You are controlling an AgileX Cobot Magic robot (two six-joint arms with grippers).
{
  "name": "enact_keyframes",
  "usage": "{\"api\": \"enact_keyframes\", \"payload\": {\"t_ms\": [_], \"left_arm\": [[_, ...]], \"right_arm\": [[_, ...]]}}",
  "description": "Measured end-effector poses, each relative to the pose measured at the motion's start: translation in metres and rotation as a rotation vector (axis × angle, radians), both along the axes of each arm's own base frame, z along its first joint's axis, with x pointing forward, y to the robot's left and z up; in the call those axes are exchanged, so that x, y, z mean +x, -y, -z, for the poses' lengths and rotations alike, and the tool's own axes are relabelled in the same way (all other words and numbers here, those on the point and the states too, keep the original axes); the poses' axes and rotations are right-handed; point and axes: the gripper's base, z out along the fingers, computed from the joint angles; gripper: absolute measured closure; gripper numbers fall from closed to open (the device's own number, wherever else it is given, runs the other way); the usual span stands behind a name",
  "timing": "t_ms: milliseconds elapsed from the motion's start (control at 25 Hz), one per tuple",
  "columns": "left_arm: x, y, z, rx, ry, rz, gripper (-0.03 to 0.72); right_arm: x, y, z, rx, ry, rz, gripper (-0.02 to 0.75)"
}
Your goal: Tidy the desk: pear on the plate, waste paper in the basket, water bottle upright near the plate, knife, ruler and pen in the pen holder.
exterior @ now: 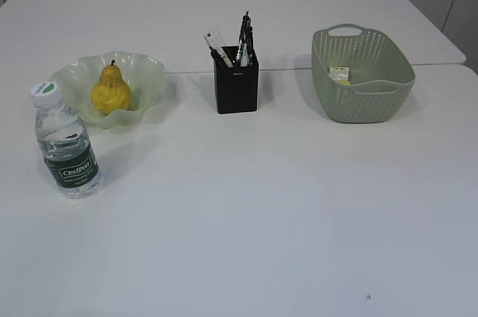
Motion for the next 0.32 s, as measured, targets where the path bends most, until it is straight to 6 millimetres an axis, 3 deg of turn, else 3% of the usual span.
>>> {"api": "enact_keyframes", "payload": {"t_ms": [320], "left_arm": [[0.0000,0.0000,0.0000,0.000,0.000,0.000,0.413]], "right_arm": [[0.0000,0.0000,0.0000,0.000,0.000,0.000,0.370]]}}
